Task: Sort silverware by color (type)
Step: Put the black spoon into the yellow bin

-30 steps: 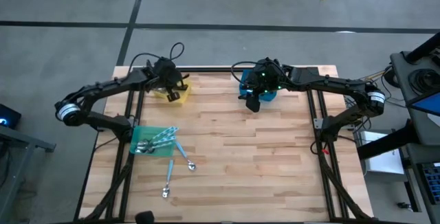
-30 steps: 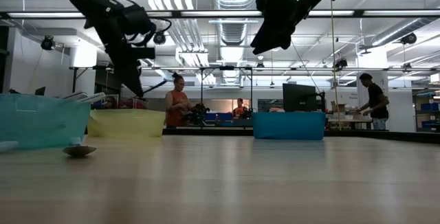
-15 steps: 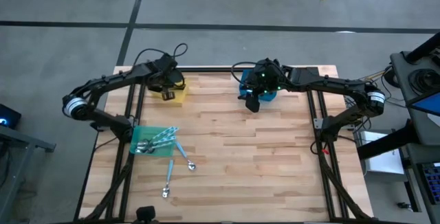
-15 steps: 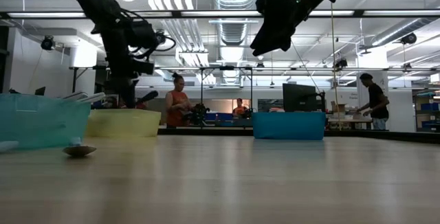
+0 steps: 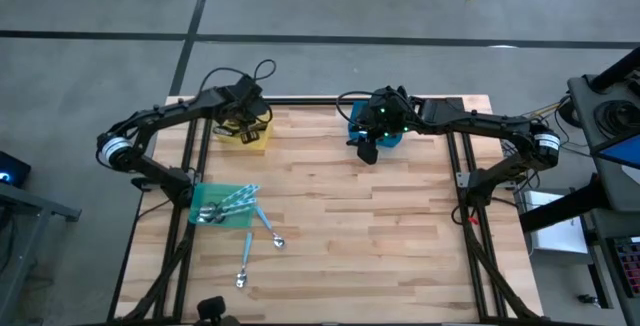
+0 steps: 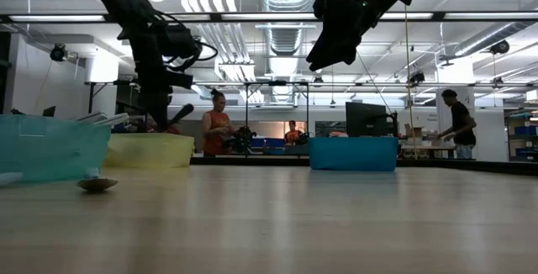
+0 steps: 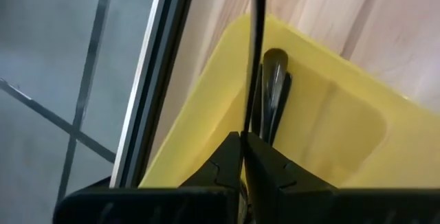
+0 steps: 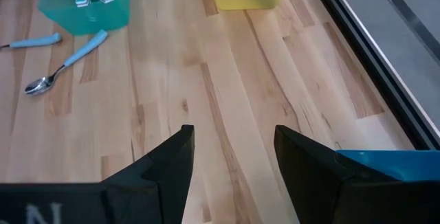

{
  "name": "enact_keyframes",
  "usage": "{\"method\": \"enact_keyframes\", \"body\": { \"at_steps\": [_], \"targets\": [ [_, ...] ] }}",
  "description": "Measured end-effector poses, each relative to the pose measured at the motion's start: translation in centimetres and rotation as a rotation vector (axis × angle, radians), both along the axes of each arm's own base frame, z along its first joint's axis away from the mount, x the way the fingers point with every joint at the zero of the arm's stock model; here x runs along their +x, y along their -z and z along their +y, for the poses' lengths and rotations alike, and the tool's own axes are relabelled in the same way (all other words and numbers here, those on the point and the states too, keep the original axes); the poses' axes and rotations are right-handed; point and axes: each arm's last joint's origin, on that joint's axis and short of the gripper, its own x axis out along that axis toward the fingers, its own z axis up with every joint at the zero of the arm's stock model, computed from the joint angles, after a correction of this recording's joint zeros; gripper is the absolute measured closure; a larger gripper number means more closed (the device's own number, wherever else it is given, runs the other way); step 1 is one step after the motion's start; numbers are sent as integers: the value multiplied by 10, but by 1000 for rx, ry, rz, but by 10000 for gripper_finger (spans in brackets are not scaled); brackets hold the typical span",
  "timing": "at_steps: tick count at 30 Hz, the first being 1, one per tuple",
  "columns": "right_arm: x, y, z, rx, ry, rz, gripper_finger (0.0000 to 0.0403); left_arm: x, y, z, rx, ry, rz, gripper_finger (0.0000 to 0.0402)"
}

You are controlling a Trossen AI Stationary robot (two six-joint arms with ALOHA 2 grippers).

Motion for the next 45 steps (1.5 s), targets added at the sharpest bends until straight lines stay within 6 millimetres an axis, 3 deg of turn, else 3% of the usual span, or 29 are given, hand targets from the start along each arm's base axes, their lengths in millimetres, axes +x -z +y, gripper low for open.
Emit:
{"method": "enact_keyframes", "body": {
  "at_steps": [14,25,36,45],
  "targets": [
    [0,0,0,2,1,0,211,2,-1,-3,-105,13,-85,400],
    [0,0,0,4,3,1,211,3,-1,-4,-142,19,-128,319],
    [0,0,0,6,5,0,211,4,2,-2,-127,86,-90,303],
    [0,1,0,7,4,2,211,6,20,9,-115,192,-17,268]
  ]
}}
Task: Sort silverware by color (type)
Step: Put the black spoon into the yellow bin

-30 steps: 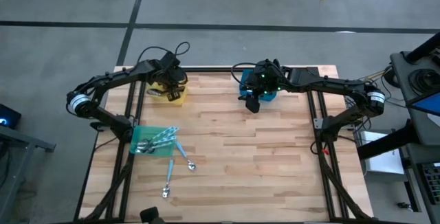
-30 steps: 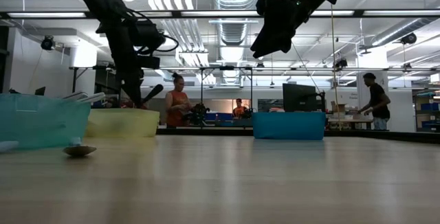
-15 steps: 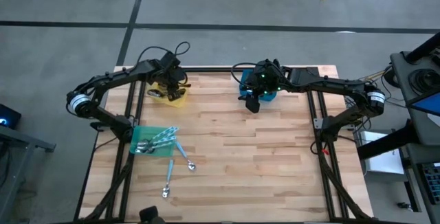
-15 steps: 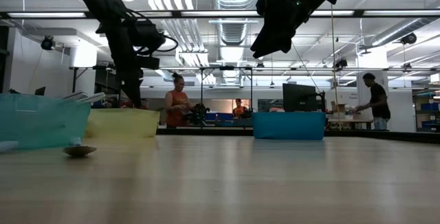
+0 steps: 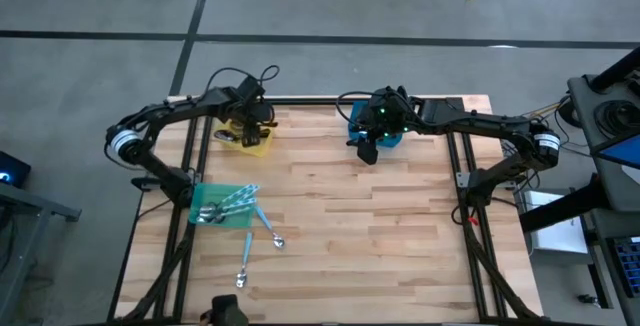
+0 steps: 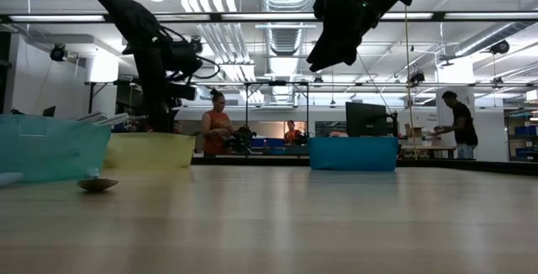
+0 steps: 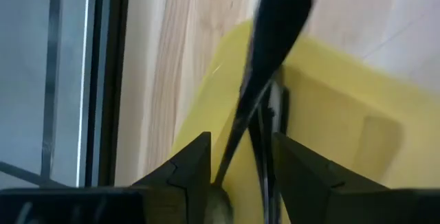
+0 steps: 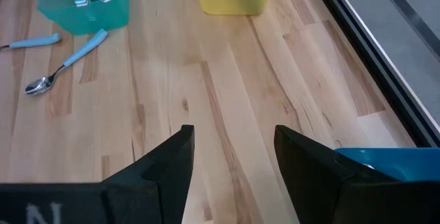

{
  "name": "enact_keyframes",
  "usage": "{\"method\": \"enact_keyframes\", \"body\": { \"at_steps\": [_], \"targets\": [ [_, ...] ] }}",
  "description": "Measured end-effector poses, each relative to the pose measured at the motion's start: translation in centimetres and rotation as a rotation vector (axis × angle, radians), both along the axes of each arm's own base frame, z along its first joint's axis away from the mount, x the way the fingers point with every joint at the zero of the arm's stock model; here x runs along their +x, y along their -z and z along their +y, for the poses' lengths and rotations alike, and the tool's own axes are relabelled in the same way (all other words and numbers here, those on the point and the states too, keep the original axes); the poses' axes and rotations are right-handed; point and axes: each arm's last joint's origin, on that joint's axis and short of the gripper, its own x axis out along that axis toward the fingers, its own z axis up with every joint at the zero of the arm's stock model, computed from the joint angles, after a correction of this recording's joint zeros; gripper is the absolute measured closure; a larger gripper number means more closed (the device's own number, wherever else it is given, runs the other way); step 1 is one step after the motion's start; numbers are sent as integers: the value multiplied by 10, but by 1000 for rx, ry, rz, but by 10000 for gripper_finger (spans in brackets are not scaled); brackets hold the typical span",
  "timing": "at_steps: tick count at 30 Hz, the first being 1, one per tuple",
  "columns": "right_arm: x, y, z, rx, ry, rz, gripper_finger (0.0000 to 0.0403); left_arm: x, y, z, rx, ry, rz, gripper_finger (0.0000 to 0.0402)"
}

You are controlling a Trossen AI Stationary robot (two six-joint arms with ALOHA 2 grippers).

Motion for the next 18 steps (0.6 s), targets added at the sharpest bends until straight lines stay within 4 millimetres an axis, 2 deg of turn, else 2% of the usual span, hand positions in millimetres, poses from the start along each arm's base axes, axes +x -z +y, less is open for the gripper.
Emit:
{"method": "enact_keyframes", "body": {
  "at_steps": [6,10,18],
  "targets": [
    [0,2,0,1,-1,6,211,-2,15,11,-36,-23,20,269],
    [-1,3,0,-1,-3,9,211,2,25,16,-67,-21,42,286],
    [-1,4,0,-1,-4,11,211,8,30,23,-75,-20,58,377]
  ]
}}
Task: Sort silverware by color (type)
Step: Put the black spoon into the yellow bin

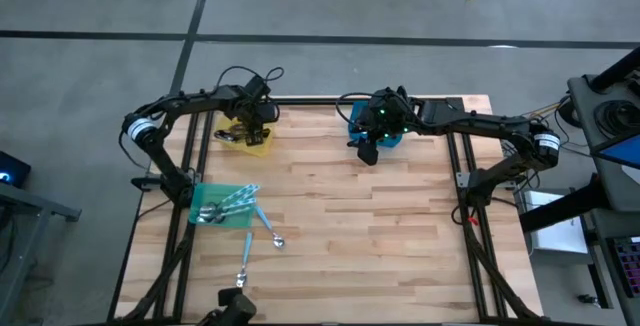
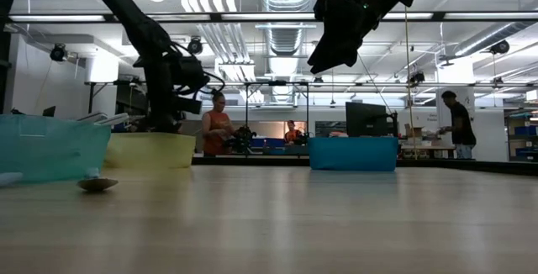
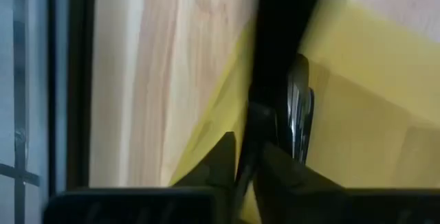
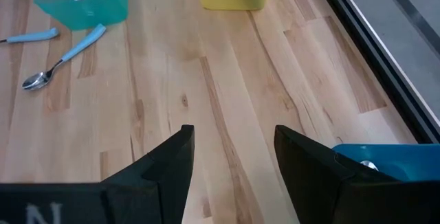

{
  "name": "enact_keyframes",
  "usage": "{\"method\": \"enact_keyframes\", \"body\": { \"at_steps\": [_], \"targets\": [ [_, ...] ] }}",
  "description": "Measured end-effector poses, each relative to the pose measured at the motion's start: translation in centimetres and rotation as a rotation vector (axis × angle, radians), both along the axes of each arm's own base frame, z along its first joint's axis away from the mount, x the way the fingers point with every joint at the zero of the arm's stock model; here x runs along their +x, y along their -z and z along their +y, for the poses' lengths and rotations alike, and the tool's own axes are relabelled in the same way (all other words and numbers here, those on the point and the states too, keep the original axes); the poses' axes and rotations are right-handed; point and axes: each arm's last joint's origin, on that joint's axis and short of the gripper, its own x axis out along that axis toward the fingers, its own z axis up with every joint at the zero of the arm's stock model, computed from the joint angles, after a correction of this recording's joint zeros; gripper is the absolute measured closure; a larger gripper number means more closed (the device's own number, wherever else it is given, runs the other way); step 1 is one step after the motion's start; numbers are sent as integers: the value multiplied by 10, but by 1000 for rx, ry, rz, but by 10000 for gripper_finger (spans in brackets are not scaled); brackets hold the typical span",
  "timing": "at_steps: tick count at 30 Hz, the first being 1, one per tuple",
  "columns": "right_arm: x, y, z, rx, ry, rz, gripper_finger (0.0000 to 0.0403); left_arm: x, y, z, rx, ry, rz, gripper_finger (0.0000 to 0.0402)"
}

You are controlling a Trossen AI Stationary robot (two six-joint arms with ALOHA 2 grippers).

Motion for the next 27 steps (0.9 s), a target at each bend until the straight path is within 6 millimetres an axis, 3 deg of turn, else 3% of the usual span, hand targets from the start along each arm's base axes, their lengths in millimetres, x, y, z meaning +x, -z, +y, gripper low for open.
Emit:
{"method": "enact_keyframes", "body": {
  "at_steps": [2,19,27],
  "targets": [
    [0,0,0,0,-1,0,211,1,-3,1,6,-6,-9,394],
    [0,-1,0,4,6,-8,211,4,-54,4,-73,-150,16,395],
    [0,-1,0,6,8,-9,211,3,-62,1,-116,-162,56,395]
  ]
}}
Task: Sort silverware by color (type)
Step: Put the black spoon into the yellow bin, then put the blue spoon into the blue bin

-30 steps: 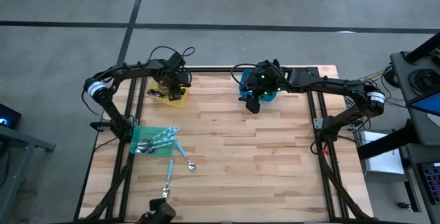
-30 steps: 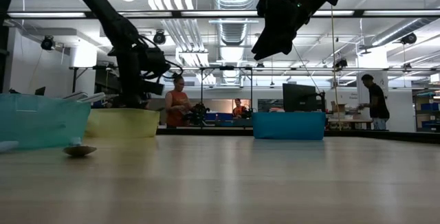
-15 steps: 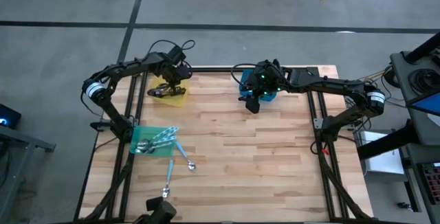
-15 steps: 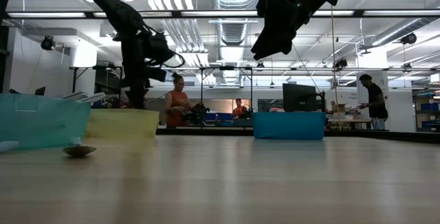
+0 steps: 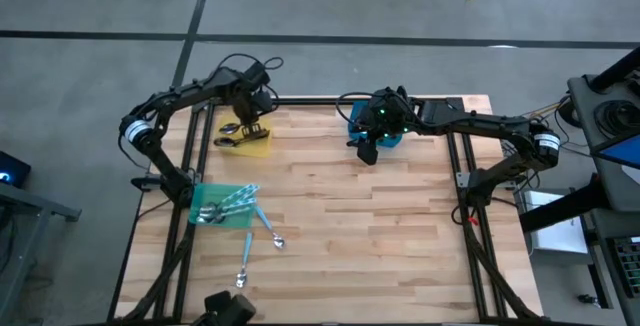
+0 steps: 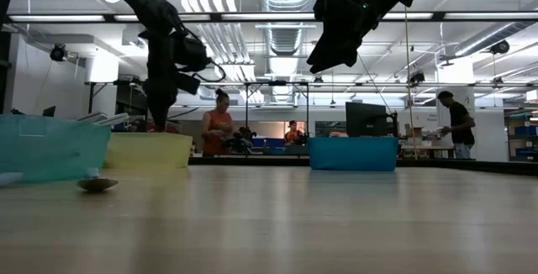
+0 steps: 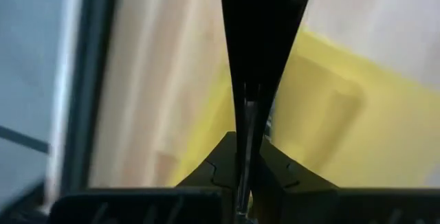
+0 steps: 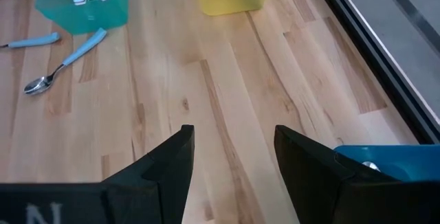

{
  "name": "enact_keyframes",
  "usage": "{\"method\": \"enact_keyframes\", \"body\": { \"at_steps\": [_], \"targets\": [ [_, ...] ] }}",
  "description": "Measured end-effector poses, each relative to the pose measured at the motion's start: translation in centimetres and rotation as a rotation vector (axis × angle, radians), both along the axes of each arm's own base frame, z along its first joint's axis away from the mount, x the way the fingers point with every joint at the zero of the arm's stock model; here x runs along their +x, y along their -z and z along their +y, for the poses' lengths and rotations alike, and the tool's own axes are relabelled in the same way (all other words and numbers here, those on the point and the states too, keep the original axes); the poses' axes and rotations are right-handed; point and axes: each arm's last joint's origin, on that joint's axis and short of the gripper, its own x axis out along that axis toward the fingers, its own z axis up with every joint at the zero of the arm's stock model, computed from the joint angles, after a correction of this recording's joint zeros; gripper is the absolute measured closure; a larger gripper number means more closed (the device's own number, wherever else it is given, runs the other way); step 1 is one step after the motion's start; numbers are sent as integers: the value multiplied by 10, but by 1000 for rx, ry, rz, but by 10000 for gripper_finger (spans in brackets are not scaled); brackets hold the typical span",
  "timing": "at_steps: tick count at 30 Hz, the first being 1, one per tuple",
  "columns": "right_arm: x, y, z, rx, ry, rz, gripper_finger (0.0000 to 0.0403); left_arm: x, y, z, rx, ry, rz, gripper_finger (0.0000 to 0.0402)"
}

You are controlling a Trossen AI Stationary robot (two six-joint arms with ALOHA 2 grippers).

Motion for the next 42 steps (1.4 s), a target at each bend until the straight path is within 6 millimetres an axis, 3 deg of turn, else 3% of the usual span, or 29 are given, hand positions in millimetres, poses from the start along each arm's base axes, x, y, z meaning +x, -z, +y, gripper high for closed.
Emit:
{"method": "enact_keyframes", "body": {
  "at_steps": [12,29,42],
  "targets": [
    [0,0,0,2,3,-7,211,-4,12,-17,-103,-92,76,387],
    [0,0,0,8,8,-7,211,-2,5,-16,-104,-149,70,357],
    [0,1,3,28,13,6,211,13,-1,-33,-102,-109,42,357]
  ]
}}
